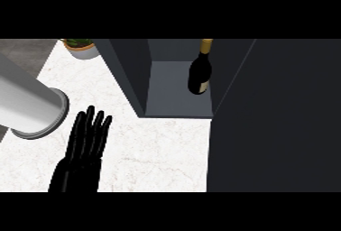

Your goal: Pick up the wine, place it into the cabinet and close the cabinet

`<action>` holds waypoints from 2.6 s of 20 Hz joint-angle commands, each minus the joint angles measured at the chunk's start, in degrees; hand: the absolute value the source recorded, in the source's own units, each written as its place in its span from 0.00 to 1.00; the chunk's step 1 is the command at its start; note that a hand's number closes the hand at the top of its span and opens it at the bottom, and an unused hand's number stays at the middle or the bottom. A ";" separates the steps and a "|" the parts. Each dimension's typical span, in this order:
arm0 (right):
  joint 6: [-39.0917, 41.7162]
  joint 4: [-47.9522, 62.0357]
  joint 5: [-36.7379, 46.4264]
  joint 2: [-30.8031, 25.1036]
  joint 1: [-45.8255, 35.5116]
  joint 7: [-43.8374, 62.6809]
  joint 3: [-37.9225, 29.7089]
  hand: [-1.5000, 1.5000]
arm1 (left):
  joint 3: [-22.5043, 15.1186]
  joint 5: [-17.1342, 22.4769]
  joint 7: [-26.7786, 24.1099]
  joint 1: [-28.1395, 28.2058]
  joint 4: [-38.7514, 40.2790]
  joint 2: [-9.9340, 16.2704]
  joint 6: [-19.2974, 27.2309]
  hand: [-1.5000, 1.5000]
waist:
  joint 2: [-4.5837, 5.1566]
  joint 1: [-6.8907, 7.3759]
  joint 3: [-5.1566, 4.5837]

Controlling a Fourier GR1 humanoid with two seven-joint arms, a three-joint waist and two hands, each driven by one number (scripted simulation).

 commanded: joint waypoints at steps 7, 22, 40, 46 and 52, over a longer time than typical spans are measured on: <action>-0.45 -9.58 -5.08 1.31 5.37 12.40 15.70 1.00 | 7.31 0.90 -5.06 16.39 -9.85 7.10 -3.42 0.00 | -0.01 -0.24 -0.10; -16.26 -3.02 18.15 9.97 -9.73 17.07 41.27 1.00 | 33.65 14.65 -11.02 39.36 -13.58 17.80 -27.29 0.00 | -0.19 0.51 -0.15; -41.99 32.10 12.93 10.03 -53.49 16.35 32.92 1.00 | 48.69 21.38 -4.42 45.03 -12.65 16.34 -40.75 0.00 | 0.21 0.91 -0.06; -33.76 43.81 12.66 10.03 -56.53 9.14 22.52 1.00 | 48.60 19.72 -0.21 43.21 -13.71 15.09 -39.45 0.00 | 0.41 -0.03 -0.02; -30.89 53.69 13.56 9.03 -59.60 1.71 16.65 1.00 | 44.93 17.82 4.70 39.88 -16.87 13.19 -37.14 0.00 | 0.39 -0.28 -0.01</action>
